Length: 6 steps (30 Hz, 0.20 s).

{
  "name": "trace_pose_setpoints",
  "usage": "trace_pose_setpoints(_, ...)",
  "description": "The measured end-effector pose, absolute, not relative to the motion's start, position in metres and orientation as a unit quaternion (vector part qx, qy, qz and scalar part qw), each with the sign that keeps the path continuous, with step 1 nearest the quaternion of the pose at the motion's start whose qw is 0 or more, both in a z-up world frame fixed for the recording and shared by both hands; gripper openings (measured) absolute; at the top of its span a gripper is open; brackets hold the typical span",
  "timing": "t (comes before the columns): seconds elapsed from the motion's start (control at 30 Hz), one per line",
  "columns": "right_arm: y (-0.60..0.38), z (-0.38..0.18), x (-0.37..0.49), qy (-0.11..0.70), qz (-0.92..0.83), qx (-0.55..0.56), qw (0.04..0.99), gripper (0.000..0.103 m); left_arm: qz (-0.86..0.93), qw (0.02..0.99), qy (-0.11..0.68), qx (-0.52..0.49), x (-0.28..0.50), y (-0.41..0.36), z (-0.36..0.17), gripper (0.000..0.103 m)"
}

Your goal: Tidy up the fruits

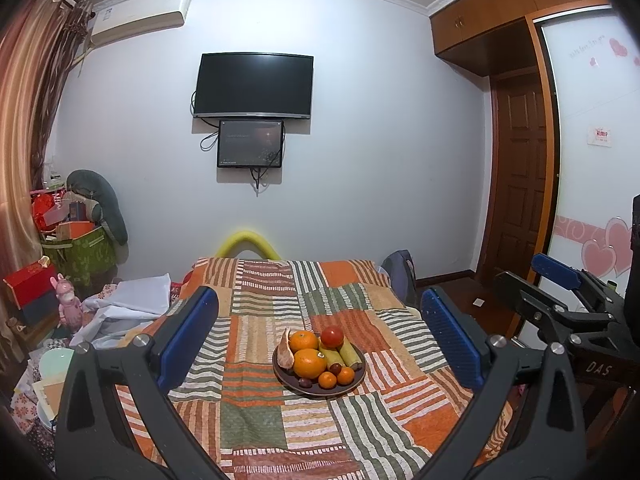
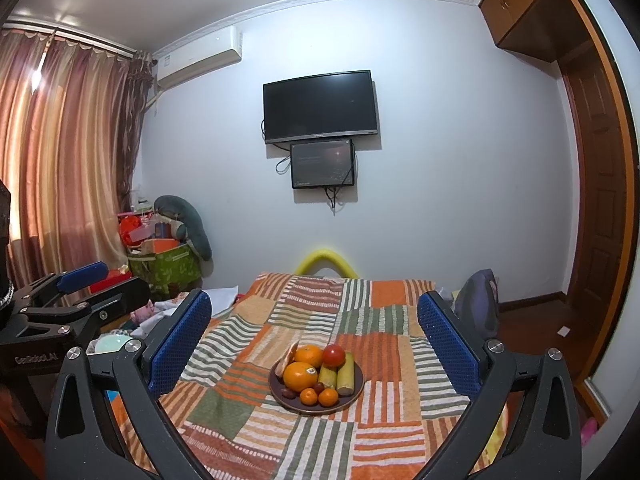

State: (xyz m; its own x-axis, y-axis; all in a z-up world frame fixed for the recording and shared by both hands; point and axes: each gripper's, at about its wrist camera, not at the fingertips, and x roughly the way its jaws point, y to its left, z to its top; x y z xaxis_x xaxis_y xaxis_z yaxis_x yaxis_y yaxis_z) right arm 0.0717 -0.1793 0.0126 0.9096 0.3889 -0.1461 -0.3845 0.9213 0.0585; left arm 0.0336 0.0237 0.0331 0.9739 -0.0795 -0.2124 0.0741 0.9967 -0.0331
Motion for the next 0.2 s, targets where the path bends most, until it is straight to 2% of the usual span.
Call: trace_pose_setpoints(0.2,-0.1787,0.0074,0.0786,0.087,0.193,0.015,0.977,0.103,-0.034,0.992,0.117,-0.016,0.0401,0.0241,0.0286,0.103)
